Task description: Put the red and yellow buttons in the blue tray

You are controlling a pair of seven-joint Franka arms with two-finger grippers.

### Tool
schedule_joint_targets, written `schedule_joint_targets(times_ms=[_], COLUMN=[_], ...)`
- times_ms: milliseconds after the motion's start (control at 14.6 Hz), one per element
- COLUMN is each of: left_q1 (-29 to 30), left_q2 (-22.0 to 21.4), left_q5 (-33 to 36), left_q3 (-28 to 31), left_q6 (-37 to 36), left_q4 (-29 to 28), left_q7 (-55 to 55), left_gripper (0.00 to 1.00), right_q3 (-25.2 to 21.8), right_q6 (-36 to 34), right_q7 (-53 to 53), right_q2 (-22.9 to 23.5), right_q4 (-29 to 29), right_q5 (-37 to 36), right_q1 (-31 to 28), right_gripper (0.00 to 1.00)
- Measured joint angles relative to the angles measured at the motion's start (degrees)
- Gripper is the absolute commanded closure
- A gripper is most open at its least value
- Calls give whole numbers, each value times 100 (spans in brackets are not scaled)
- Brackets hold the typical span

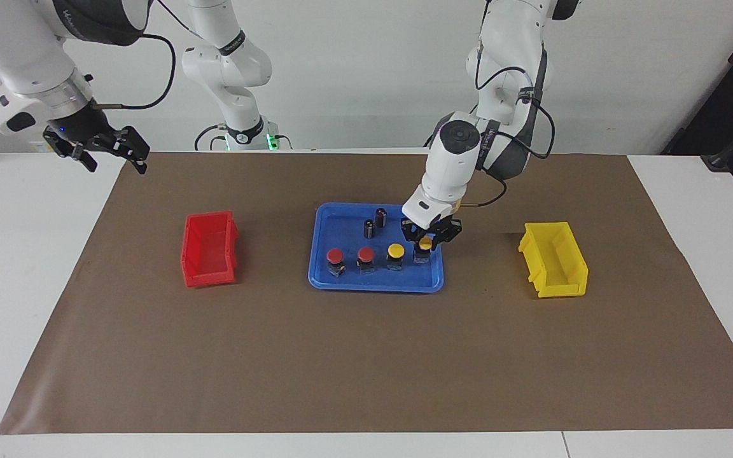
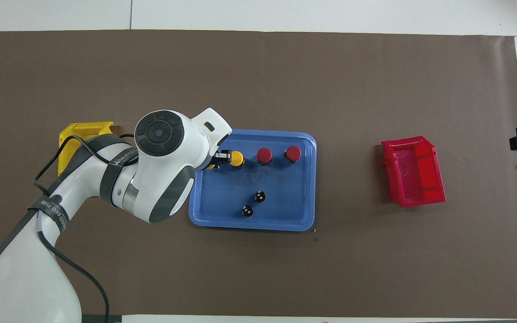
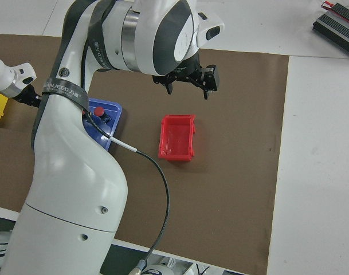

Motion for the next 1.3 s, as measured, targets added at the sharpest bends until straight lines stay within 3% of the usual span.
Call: schedule_joint_targets(times_ms=[69, 137, 206, 275, 893, 1030, 1305], left_q1=[-17, -19, -18, -18, -12, 4, 447], left_q2=[63, 108, 124, 122, 36, -124, -716], left_q5=[0, 0, 0, 0, 0, 0, 19], left_q3=[-1, -1, 4, 10, 60, 106, 233], left_q6=[50, 93, 122, 123, -272, -759, -1756], left_q4=[0, 0, 3, 10, 243, 446, 727], left_q7=[-6, -7, -7, -8, -16, -18, 127], left_gripper=[88, 69, 41, 30, 26, 0, 0], right_q3=[14, 32, 45, 52, 62, 62, 62], right_q6=[0, 0, 0, 0, -2, -2, -2], right_q7=[0, 0, 0, 0, 0, 0, 0], right_q2=[0, 0, 0, 0, 0, 0, 0], right_q4=[0, 0, 0, 0, -7, -7, -7], right_q5=[0, 0, 0, 0, 2, 2, 2], right_q1=[0, 0, 1, 1, 1, 1, 1], right_gripper=[0, 0, 0, 0, 0, 0, 0])
